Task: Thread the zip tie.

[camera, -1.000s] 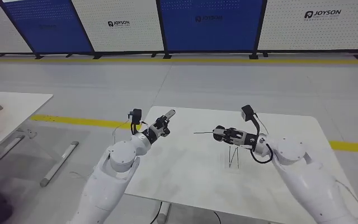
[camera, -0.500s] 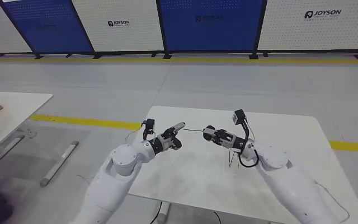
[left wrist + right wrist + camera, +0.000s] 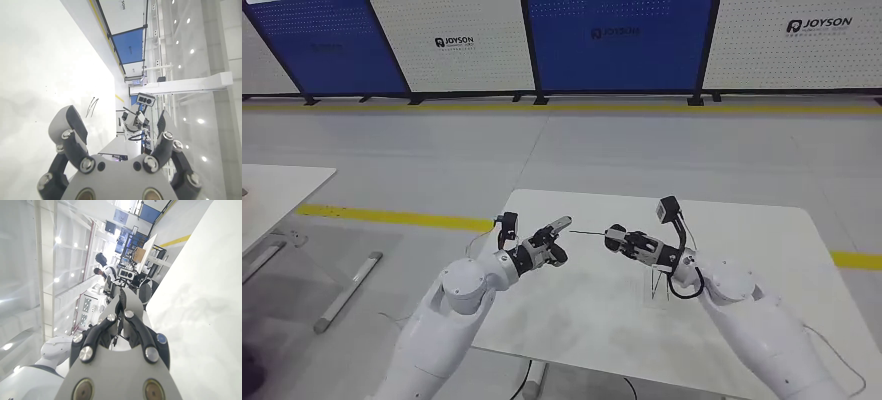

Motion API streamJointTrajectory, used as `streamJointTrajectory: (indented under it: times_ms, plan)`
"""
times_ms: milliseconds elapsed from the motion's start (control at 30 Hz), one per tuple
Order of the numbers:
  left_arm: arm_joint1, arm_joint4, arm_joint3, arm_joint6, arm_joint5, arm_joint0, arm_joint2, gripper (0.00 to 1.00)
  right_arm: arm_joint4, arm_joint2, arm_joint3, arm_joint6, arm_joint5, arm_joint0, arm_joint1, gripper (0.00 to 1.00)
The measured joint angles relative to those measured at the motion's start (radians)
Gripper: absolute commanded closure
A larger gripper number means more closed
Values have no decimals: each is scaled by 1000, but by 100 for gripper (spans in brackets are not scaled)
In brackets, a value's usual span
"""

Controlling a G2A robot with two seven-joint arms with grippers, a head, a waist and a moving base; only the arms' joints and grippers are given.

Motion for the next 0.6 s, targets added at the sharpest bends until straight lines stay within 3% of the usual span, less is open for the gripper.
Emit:
streamJointTrajectory:
  times_ms: [400, 600]
  plan:
    - [0, -3, 5, -1, -15, 3, 5, 0, 0, 2, -5, -8, 0, -6, 0, 100]
    - [5, 8, 36, -100, -57, -2, 38, 0, -20, 19, -26, -70, -19, -44, -7, 100]
